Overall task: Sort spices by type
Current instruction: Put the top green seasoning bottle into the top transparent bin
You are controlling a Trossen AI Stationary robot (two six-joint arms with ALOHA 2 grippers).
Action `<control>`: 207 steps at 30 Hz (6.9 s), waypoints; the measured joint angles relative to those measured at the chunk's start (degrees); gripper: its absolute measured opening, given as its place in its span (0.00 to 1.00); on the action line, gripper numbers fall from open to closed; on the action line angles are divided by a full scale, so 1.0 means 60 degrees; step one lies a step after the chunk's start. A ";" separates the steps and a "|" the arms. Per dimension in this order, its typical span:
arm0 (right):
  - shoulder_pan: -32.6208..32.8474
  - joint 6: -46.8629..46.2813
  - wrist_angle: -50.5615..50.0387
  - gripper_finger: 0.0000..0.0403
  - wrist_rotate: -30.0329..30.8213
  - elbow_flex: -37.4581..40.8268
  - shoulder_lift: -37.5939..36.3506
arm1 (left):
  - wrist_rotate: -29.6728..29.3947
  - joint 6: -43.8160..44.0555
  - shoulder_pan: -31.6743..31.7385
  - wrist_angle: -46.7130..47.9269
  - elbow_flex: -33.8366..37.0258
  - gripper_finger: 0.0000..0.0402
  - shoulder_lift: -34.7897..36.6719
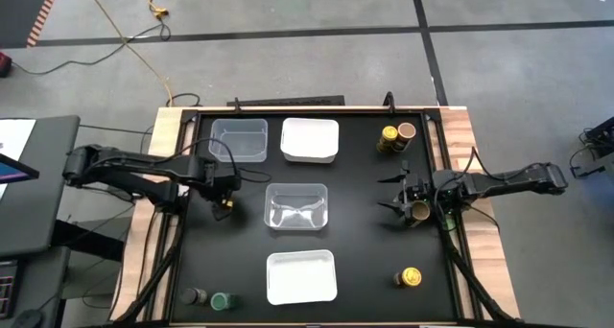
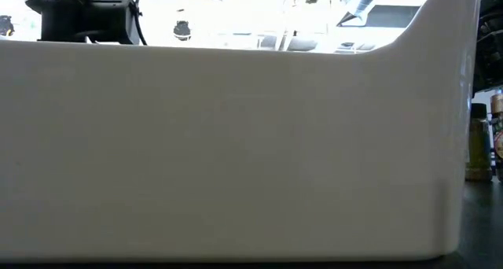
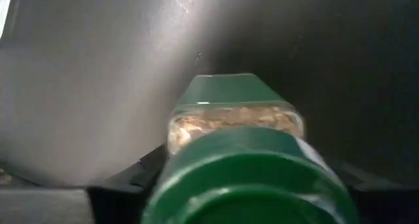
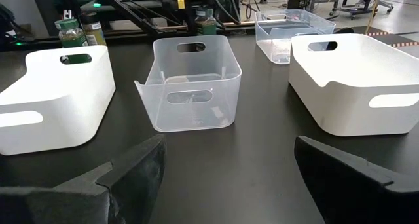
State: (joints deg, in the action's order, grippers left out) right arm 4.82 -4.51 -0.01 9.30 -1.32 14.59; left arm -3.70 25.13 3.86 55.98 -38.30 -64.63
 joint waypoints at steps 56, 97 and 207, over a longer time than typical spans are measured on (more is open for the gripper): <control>0.0000 0.0000 0.0000 0.90 0.0000 0.0000 0.0000 | -0.0831 -0.1976 0.1380 0.2547 -0.6256 0.49 0.0001; 0.0000 -0.0004 0.0004 0.90 -0.0004 0.0000 0.0000 | 0.1789 -1.1872 0.7906 0.1324 -0.6445 0.49 -0.4622; 0.0003 0.0000 0.0004 0.90 -0.0003 0.0000 0.0001 | 0.0889 -1.2382 0.7533 -0.1016 -0.5619 0.57 -0.5952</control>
State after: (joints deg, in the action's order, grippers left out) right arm 4.84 -4.52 0.01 9.28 -1.32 14.59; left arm 1.63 -49.16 49.06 49.89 -72.02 -100.33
